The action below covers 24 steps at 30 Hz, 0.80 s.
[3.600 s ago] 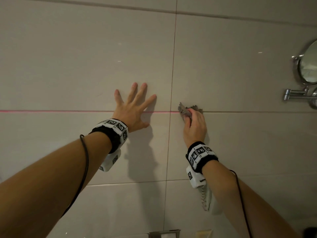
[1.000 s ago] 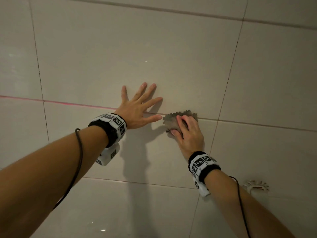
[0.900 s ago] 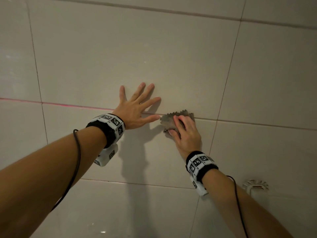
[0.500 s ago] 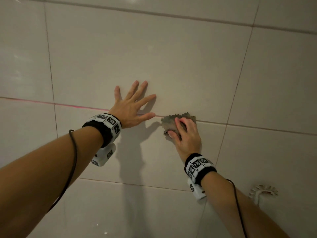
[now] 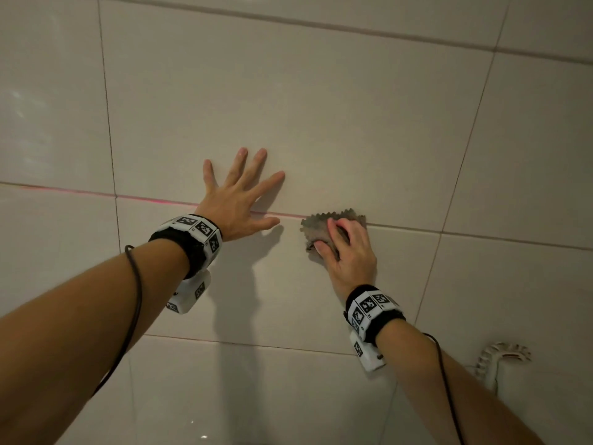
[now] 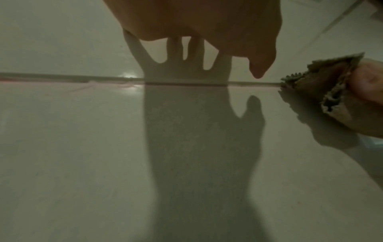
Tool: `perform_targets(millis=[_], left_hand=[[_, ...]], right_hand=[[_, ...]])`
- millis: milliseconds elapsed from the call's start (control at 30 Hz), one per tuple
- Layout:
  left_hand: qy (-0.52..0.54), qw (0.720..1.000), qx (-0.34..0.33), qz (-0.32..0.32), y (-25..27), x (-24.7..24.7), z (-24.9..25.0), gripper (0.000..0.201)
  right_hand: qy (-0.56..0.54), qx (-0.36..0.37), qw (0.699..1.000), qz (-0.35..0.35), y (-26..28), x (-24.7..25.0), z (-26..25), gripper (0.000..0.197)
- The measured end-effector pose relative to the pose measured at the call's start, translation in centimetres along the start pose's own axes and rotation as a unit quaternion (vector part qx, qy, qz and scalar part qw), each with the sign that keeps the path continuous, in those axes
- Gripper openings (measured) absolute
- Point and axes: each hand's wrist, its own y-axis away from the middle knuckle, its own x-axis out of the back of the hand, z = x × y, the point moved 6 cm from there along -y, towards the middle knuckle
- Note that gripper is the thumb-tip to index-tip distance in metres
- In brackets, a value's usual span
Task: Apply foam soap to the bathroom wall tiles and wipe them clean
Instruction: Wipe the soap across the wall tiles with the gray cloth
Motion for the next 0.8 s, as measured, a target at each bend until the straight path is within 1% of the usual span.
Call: perform_targets(millis=[133, 233, 400, 533, 633, 800], left_hand=[[-0.018, 1.000, -0.011, -0.012, 0.4, -0.3, -0.9, 0.107], [-0.028, 0.999, -0.013, -0.015, 1.1, -0.3, -2.2, 0.114], [-0.032, 0.999, 0.004, -0.028, 2.7, -0.4, -5.2, 0.117], [-0.040, 0.999, 0.005, -0.027, 3.6, -0.6, -7.1, 0.118], [-0.046, 0.998, 0.001, -0.030, 3.7, -0.9, -7.3, 0.119], [-0.063, 0.998, 0.002, -0.023, 3.7, -0.9, -7.0, 0.119]], right_hand=[[0.004, -0.002, 1.000, -0.001, -0.2, -0.7, -1.4, 0.061], [0.004, -0.010, 1.000, 0.003, -0.4, -1.3, -2.7, 0.060], [-0.003, -0.026, 1.000, 0.004, -0.8, -2.5, -5.5, 0.060], [-0.003, -0.033, 0.999, 0.007, -0.9, -3.5, -7.0, 0.052], [-0.001, -0.045, 0.999, 0.006, -1.0, -3.9, -7.9, 0.051], [0.010, -0.046, 0.999, 0.008, -0.9, -4.1, -8.1, 0.051]])
